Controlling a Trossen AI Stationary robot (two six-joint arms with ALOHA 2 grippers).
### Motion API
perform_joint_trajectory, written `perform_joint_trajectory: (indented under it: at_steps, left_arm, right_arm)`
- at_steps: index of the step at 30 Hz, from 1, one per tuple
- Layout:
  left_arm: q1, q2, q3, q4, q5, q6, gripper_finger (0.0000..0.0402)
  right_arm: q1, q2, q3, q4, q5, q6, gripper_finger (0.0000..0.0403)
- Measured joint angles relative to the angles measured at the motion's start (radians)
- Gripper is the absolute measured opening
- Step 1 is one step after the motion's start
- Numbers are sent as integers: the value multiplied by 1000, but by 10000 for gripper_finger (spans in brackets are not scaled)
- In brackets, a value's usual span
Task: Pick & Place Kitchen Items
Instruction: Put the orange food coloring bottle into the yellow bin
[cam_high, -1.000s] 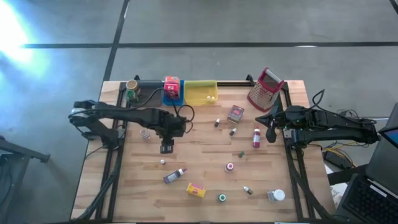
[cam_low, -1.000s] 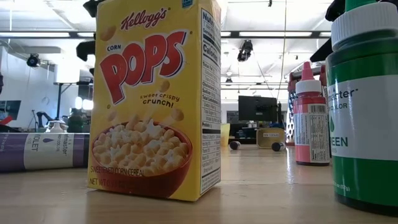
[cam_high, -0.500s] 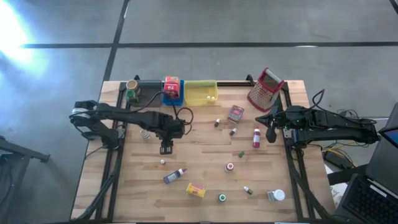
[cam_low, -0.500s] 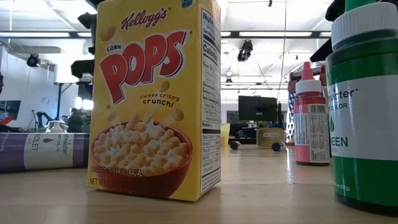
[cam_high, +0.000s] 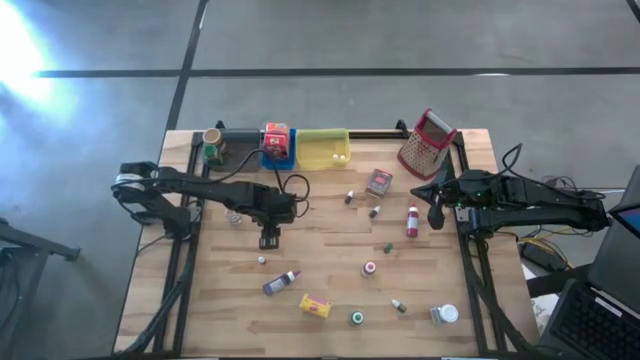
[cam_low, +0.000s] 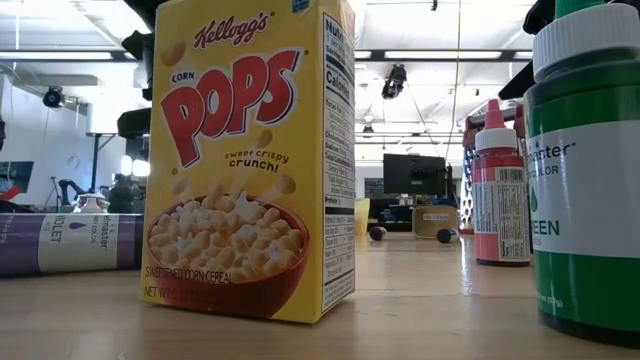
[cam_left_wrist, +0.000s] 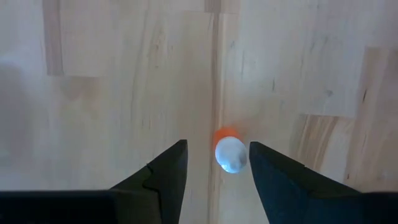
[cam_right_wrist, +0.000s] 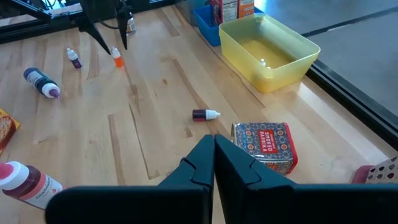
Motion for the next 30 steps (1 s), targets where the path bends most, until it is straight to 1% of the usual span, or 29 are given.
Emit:
perform_joint_trajectory:
  at_steps: [16, 20, 27, 30]
  left_arm:
    - [0, 0, -32, 32, 28, -8, 175]
    - [0, 0, -33, 33, 28, -7, 155]
    - [0, 0, -37, 31, 28, 2, 103]
    - [0, -1, -41, 33, 28, 16, 92]
  right_arm:
    - [0, 0, 0, 0, 0, 0, 8]
    - [0, 0, 0, 0, 0, 0, 8]
    - [0, 0, 0, 0, 0, 0, 8]
    - [0, 0, 0, 0, 0, 0, 8]
